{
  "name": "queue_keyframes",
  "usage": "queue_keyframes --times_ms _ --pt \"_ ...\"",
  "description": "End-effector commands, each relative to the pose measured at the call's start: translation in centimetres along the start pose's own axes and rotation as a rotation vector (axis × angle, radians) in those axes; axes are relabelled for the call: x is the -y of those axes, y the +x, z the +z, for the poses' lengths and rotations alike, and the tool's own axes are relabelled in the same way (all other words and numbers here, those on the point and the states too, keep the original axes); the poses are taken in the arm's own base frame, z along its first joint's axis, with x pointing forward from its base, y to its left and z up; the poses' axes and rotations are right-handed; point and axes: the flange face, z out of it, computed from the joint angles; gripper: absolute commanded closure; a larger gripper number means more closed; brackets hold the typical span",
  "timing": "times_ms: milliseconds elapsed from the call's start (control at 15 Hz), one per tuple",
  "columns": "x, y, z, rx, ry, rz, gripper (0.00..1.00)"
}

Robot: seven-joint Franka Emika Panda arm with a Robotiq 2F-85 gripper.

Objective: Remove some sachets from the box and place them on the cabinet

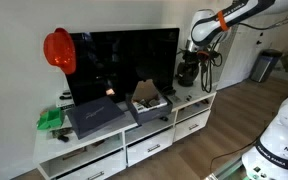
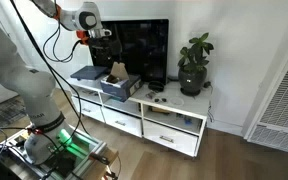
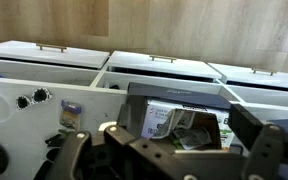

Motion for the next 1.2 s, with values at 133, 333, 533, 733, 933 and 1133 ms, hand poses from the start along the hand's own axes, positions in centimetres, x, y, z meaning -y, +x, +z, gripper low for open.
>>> queue_keyframes --times_ms 133,333,533,733,933,1133 --pt "0.0 0.0 0.0 0.001 0.0 0.0 0.0" --pt "0.0 0.0 0.0 0.001 0.0 0.0 0.0" --pt "0.0 0.0 0.0 0.001 0.0 0.0 0.0" --pt "1.2 1.1 -0.6 0.006 -0.004 0.001 0.0" --pt "5.4 2.8 -1.1 0.007 -0.035 -0.02 0.0" --pt "9.8 4.7 -1.0 0.023 -0.087 0.042 0.0"
